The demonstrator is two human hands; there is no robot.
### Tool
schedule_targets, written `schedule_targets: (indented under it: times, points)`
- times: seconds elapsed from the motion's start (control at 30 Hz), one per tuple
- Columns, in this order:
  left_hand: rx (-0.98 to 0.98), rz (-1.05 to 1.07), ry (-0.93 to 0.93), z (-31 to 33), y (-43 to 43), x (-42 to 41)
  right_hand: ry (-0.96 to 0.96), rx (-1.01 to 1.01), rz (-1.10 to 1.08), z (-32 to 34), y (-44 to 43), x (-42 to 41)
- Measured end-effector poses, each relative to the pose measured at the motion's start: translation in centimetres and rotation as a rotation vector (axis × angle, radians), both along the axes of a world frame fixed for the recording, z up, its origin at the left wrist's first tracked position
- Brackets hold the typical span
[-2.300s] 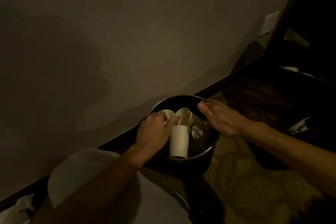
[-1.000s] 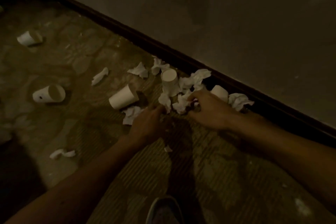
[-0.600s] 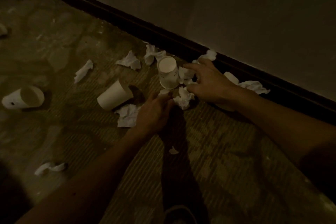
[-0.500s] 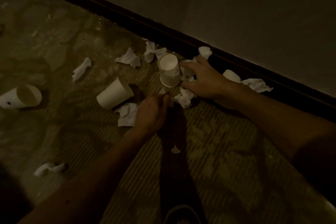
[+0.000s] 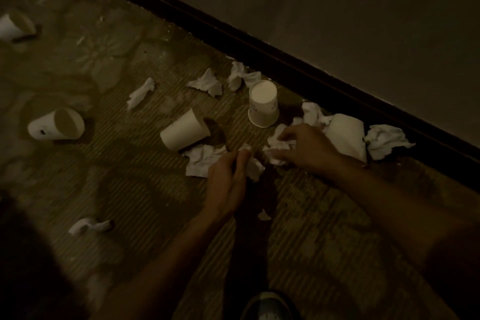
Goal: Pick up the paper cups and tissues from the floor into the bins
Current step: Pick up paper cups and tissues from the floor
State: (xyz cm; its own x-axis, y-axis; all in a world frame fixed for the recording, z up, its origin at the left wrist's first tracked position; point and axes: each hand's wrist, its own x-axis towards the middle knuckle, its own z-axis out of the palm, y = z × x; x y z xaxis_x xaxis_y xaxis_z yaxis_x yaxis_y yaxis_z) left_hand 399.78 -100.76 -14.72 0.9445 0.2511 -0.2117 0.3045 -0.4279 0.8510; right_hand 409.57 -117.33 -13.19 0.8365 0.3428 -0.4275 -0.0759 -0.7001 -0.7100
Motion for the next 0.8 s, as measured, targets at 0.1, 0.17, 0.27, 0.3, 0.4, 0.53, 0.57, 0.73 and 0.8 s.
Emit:
schedule_targets:
  times: [0.1,0.17,0.27,0.3,0.4,0.53,0.57,0.73,0.8]
  points:
    - [-0.057,0.094,-0.025,0.7,-0.9,-0.8,0.117,0.179,-0.151,0.1,0.1,-1.0]
    - [-0.112,0.149,-0.052,1.7,-1.8,-1.1,0.181,0.253,-0.187,0.8,0.6,-1.9]
    - [-0.352,0.254,-0.05,3.1,-3.8,-1.3,0.343,0.406,-0.278,1.7,1.1,-3.7]
    - [-0.42,0.289,-0.033,3.3,-4.4,-1.4,0.382,0.449,-0.29,2.1,1.2,-4.5]
    - [-0.517,0.357,-0.023,3.8,-6.0,-1.3,0.443,0.509,-0.265,2.5,1.0,-6.1]
    - [-0.406,0.297,-0.061,3.7,-6.8,-1.3,0.546,0.49,-0.169,3.4,-1.0,-6.1]
    - [-0.375,0.256,-0.072,3.4,-6.9,-1.3,0.556,0.449,-0.154,3.8,-1.5,-5.8]
    - [-0.219,0.212,-0.077,2.3,-6.8,-0.6,0.127,0.089,-0.038,5.0,-3.0,-2.5]
    - [-0.218,0.227,-0.073,1.9,-6.4,-0.3,-0.153,-0.089,0.046,5.0,-3.3,-0.5]
